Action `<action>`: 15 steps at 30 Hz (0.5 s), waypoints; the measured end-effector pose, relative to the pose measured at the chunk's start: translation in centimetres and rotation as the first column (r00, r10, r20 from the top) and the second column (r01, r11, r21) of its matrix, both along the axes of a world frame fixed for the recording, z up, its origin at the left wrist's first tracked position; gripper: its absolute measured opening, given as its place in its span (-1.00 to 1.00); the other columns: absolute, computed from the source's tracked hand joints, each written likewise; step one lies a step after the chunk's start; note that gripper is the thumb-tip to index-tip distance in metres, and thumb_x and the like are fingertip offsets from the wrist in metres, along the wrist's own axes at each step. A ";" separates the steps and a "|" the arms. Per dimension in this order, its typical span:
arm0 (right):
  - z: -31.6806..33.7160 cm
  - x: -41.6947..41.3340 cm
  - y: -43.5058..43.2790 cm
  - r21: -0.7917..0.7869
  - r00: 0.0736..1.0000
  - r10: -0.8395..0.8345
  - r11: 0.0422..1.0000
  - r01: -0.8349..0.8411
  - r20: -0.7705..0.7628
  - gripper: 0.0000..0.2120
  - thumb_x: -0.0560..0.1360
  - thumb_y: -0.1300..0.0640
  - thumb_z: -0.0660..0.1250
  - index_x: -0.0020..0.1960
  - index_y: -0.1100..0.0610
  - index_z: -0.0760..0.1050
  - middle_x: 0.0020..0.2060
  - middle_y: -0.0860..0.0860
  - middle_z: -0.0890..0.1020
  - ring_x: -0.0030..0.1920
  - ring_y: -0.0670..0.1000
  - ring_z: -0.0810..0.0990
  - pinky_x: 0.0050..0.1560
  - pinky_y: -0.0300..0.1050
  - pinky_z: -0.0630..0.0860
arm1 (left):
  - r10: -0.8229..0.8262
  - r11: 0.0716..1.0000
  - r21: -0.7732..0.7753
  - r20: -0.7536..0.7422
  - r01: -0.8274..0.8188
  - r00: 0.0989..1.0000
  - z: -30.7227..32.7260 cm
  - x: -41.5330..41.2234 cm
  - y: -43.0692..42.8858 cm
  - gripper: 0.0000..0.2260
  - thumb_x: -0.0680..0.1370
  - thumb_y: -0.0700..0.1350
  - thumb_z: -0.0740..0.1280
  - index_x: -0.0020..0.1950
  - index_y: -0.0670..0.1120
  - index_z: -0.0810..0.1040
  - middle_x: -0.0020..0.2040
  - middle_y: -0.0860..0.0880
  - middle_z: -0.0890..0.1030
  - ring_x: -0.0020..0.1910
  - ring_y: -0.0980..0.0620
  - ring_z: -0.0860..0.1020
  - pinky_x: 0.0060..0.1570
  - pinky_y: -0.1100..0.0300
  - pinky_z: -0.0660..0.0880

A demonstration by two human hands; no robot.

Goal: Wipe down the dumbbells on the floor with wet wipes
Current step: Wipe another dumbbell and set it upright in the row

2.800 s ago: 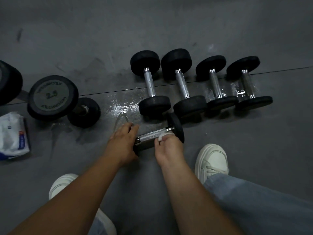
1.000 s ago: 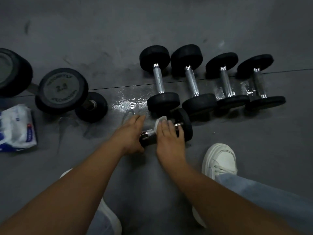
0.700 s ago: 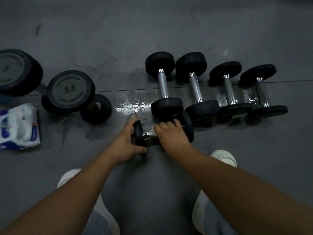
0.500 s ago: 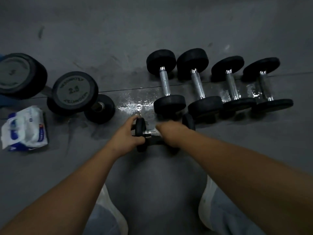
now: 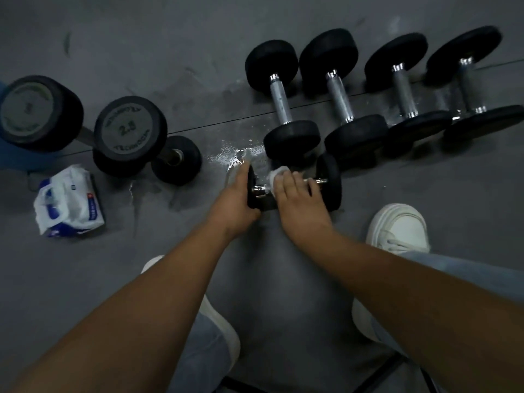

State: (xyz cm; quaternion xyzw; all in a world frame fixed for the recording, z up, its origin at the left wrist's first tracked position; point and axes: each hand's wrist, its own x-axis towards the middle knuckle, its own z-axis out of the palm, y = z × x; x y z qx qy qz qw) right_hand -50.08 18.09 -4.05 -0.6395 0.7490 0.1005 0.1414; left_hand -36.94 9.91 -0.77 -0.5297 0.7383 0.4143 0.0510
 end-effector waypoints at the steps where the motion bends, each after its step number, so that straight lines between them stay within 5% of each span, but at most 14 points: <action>1: 0.2 -0.6 -0.5 -0.007 1.000 0.028 1.000 -0.028 0.007 -0.41 0.44 0.13 -0.11 0.38 0.22 0.37 0.30 0.18 0.49 0.31 0.19 0.45 0.31 0.17 0.30 | 0.027 1.000 0.015 0.022 -0.027 0.999 0.0 -0.1 -0.3 -0.07 0.36 -0.23 0.47 0.57 0.11 0.02 0.33 -0.08 0.48 0.14 -0.13 0.56 0.01 0.24 0.45; 5: 0.4 -2.0 -1.7 -0.025 0.996 0.084 0.996 -0.083 0.033 -0.40 0.40 0.13 -0.18 0.29 0.13 0.44 0.16 0.11 0.58 0.20 0.15 0.50 0.32 0.18 0.25 | 0.164 0.978 0.116 0.078 -0.172 0.983 0.5 -0.7 -0.9 -0.16 0.25 -0.07 0.44 0.49 0.14 0.18 0.12 -0.08 0.59 0.04 -0.13 0.57 0.05 0.05 0.56; 10: 0.3 -1.4 -1.5 -0.095 0.987 0.136 0.987 -0.127 0.091 -0.44 0.39 0.14 -0.07 0.27 0.14 0.51 0.16 0.08 0.60 0.24 0.12 0.52 0.29 0.12 0.30 | 0.132 0.989 0.055 0.080 -0.136 0.988 0.5 -0.6 0.0 -0.20 0.44 -0.15 0.40 0.57 0.15 0.05 0.19 -0.14 0.58 0.13 -0.20 0.56 0.03 0.17 0.45; 13: 0.7 -1.1 -1.2 -0.063 0.997 -0.038 0.997 0.043 0.069 -0.45 0.42 0.15 -0.06 0.32 0.16 0.46 0.26 0.10 0.55 0.33 0.14 0.45 0.31 0.11 0.29 | 0.076 0.997 0.008 0.107 -0.077 0.991 0.5 -0.6 0.3 -0.26 0.50 -0.11 0.38 0.56 0.12 0.04 0.22 -0.17 0.59 0.15 -0.23 0.55 0.11 0.10 0.47; 15: 0.5 -0.1 -0.8 -0.047 0.998 0.015 0.999 -0.011 0.068 -0.44 0.42 0.14 -0.05 0.35 0.18 0.44 0.28 0.11 0.53 0.34 0.15 0.44 0.30 0.10 0.29 | 0.051 0.998 0.022 0.114 -0.054 0.992 0.5 -0.7 0.1 -0.28 0.51 -0.11 0.37 0.56 0.09 0.05 0.23 -0.20 0.58 0.16 -0.24 0.55 0.14 0.07 0.48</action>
